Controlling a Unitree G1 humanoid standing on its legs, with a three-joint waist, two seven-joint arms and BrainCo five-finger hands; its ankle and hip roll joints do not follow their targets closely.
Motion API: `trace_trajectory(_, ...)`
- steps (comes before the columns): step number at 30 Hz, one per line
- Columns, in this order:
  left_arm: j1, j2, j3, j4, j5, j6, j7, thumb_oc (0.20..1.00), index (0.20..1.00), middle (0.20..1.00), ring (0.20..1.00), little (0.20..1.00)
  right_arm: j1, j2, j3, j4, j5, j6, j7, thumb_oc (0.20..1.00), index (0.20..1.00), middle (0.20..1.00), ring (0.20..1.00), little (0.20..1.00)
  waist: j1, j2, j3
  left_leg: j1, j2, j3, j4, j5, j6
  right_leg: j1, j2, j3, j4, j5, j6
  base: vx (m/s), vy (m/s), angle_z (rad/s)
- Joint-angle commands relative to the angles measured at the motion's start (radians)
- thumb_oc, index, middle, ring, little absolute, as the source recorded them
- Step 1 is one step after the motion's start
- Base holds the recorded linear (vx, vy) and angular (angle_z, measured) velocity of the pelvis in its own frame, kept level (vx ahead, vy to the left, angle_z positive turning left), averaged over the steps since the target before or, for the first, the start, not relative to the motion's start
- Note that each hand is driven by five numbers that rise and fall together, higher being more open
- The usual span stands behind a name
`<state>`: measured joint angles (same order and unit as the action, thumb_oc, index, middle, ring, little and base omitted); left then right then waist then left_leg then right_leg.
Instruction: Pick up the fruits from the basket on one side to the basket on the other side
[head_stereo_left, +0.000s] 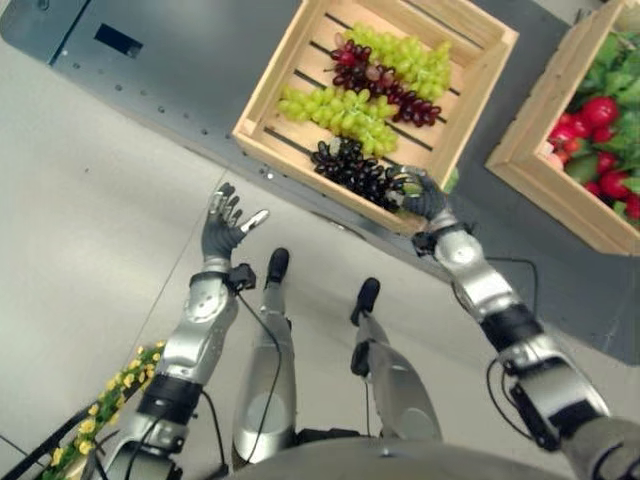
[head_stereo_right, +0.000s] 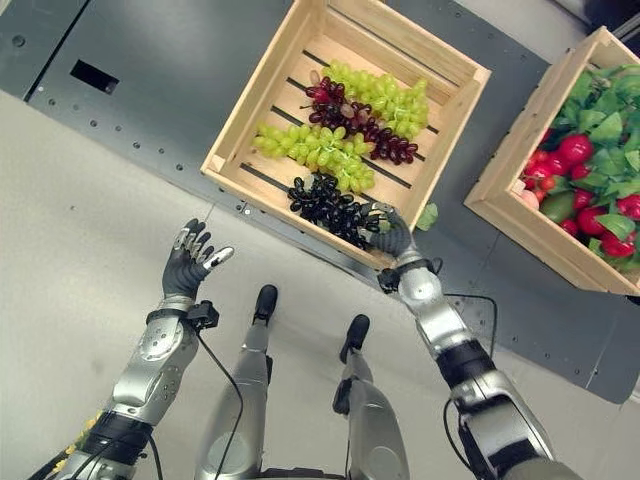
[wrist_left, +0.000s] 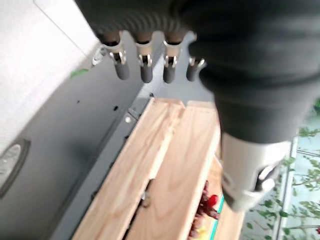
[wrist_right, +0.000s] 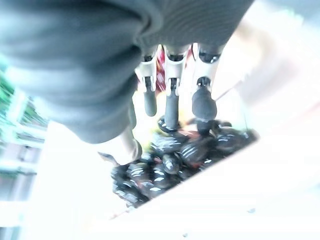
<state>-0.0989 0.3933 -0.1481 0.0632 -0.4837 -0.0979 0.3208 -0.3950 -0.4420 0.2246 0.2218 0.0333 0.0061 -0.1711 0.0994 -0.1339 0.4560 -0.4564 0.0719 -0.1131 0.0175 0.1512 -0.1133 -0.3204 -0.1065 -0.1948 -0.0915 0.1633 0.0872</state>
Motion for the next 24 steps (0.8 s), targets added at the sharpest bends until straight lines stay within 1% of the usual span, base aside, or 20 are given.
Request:
trace_trajectory(1, 0.016, 0.002, 0.042, -0.053, 0.067, -0.019, -0.006, 1.0, 1.0, 1.0, 1.0, 1.0, 0.012, -0.075, -0.044, -0.053, 0.017, -0.033, 0.021, 0.2, 0.2, 0.2, 0.2, 0.2, -0.028, 0.008, 0.0, 0.027, -0.046, 0.035, -0.105, -0.004, 0.05, 0.045, -0.014, 0.012, 0.004, -0.059, 0.085, -0.02, 0.001, -0.12)
trace_trajectory(4, 0.02, 0.008, 0.048, -0.059, 0.073, -0.015, -0.008, 1.0, 1.0, 1.0, 1.0, 1.0, 0.024, -0.089, -0.054, -0.092, 0.009, -0.032, 0.026, 0.2, 0.2, 0.2, 0.2, 0.2, -0.03, 0.004, -0.004, 0.028, -0.045, 0.036, -0.105, -0.004, 0.051, 0.045, -0.014, 0.015, 0.004, -0.058, 0.085, -0.02, -0.001, -0.1)
trace_trajectory(8, 0.036, 0.015, 0.061, -0.073, 0.084, -0.012, -0.019, 1.0, 1.0, 1.0, 1.0, 1.0, 0.07, -0.107, -0.09, -0.188, 0.055, -0.051, 0.057, 0.2, 0.2, 0.2, 0.2, 0.2, -0.04, -0.005, -0.015, 0.035, -0.041, 0.039, -0.105, -0.006, 0.052, 0.045, -0.015, 0.022, 0.004, -0.054, 0.085, -0.01, 0.001, -0.11)
trace_trajectory(12, 0.04, 0.015, 0.058, -0.071, 0.082, -0.01, -0.028, 1.0, 1.0, 1.0, 1.0, 1.0, 0.087, -0.114, -0.089, -0.182, 0.08, -0.048, 0.076, 0.2, 0.2, 0.2, 0.2, 0.2, -0.042, -0.009, -0.021, 0.038, -0.042, 0.042, -0.105, -0.006, 0.053, 0.048, -0.017, 0.026, 0.004, -0.052, 0.084, 0.0, 0.001, -0.01)
trace_trajectory(15, 0.037, 0.015, 0.058, -0.07, 0.082, -0.011, -0.028, 1.0, 1.0, 1.0, 1.0, 1.0, 0.081, -0.114, -0.085, -0.159, 0.067, -0.041, 0.068, 0.2, 0.2, 0.2, 0.2, 0.2, -0.042, -0.008, -0.022, 0.041, -0.041, 0.043, -0.105, -0.007, 0.054, 0.048, -0.019, 0.026, 0.004, -0.051, 0.084, 0.0, 0.0, 0.0)
trace_trajectory(16, 0.036, 0.015, 0.058, -0.07, 0.083, -0.012, -0.027, 1.0, 1.0, 1.0, 1.0, 1.0, 0.075, -0.113, -0.082, -0.146, 0.062, -0.039, 0.066, 0.344, 0.344, 0.344, 0.344, 0.344, -0.042, -0.008, -0.022, 0.041, -0.041, 0.043, -0.105, -0.007, 0.054, 0.048, -0.018, 0.025, 0.004, -0.051, 0.083, 0.0, 0.0, 0.0)
trace_trajectory(17, 0.035, 0.013, 0.056, -0.071, 0.085, -0.013, -0.027, 1.0, 1.0, 1.0, 1.0, 1.0, 0.064, -0.111, -0.072, -0.125, 0.054, -0.034, 0.064, 0.812, 0.812, 0.812, 0.812, 0.812, -0.04, -0.007, -0.023, 0.041, -0.041, 0.042, -0.105, -0.007, 0.054, 0.048, -0.019, 0.024, 0.004, -0.051, 0.083, 0.0, 0.0, 0.0)
trace_trajectory(18, 0.035, 0.013, 0.057, -0.071, 0.085, -0.013, -0.027, 1.0, 1.0, 1.0, 1.0, 1.0, 0.064, -0.11, -0.072, -0.124, 0.054, -0.034, 0.064, 0.812, 0.812, 0.812, 0.812, 0.812, -0.04, -0.007, -0.023, 0.041, -0.041, 0.042, -0.105, -0.007, 0.054, 0.048, -0.019, 0.024, 0.004, -0.051, 0.083, 0.0, 0.0, 0.0)
trace_trajectory(19, 0.034, 0.013, 0.055, -0.071, 0.086, -0.013, -0.026, 1.0, 1.0, 1.0, 1.0, 1.0, 0.055, -0.109, -0.067, -0.11, 0.048, -0.03, 0.062, 1.0, 1.0, 1.0, 1.0, 1.0, -0.038, -0.007, -0.022, 0.041, -0.041, 0.042, -0.105, -0.008, 0.054, 0.047, -0.019, 0.023, 0.004, -0.051, 0.083, 0.0, 0.0, 0.0)
trace_trajectory(21, 0.032, 0.01, 0.043, -0.077, 0.086, -0.016, -0.024, 1.0, 1.0, 1.0, 1.0, 1.0, 0.007, -0.1, -0.041, -0.032, 0.017, -0.01, 0.036, 1.0, 1.0, 1.0, 1.0, 1.0, -0.03, -0.004, -0.022, 0.039, -0.042, 0.041, -0.105, -0.007, 0.054, 0.046, -0.019, 0.022, 0.004, -0.051, 0.083, 0.0, 0.0, 0.0)
trace_trajectory(23, 0.031, 0.009, 0.041, -0.077, 0.085, -0.016, -0.022, 1.0, 1.0, 1.0, 1.0, 1.0, -0.02, -0.096, -0.026, -0.003, 0.003, -0.007, 0.026, 1.0, 1.0, 1.0, 1.0, 1.0, -0.028, -0.004, -0.021, 0.039, -0.042, 0.041, -0.105, -0.007, 0.054, 0.046, -0.019, 0.022, 0.004, -0.05, 0.082, 0.0, 0.0, 0.0)
trace_trajectory(24, 0.029, 0.007, 0.031, -0.081, 0.077, -0.021, -0.018, 1.0, 1.0, 1.0, 1.0, 1.0, -0.077, -0.092, 0.01, 0.057, -0.032, 0.01, 0.013, 1.0, 1.0, 1.0, 1.0, 1.0, -0.018, 0.0, -0.019, 0.038, -0.042, 0.04, -0.105, -0.007, 0.054, 0.045, -0.019, 0.022, 0.004, -0.051, 0.08, 0.0, 0.0, 0.0)
